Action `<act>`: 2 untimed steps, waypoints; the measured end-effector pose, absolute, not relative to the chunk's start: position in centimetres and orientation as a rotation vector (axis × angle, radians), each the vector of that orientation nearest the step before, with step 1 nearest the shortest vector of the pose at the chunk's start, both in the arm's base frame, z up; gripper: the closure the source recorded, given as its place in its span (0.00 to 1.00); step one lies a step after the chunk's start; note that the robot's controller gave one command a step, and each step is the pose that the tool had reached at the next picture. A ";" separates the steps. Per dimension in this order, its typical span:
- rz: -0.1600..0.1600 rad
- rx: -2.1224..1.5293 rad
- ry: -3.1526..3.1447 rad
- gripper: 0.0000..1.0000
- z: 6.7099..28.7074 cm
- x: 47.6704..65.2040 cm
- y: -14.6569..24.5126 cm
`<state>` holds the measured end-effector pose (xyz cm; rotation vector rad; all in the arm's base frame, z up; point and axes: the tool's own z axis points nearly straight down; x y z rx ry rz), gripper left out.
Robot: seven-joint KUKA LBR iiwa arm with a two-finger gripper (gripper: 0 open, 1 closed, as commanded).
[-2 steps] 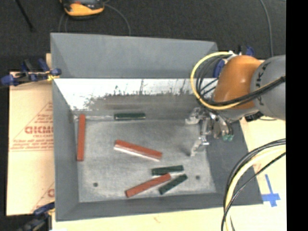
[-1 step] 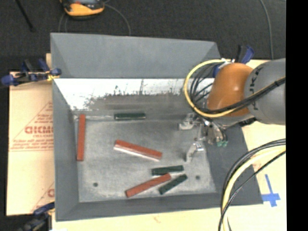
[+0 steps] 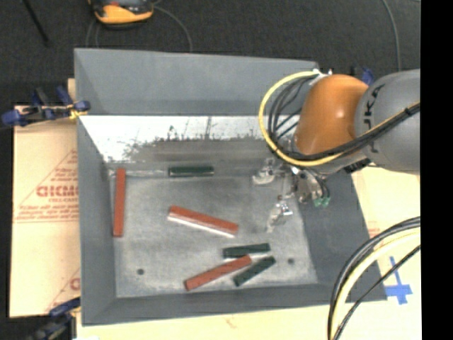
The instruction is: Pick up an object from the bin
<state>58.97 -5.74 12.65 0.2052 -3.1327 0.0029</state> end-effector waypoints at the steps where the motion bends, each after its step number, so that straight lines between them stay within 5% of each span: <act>1: 0.000 0.088 -3.153 0.00 11.2 54.8 -4.6; 2: 0.010 0.186 -3.125 1.00 9.5 53.1 0.6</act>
Offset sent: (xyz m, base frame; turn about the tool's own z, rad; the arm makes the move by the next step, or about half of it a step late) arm -0.0591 0.0686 -0.0376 0.0116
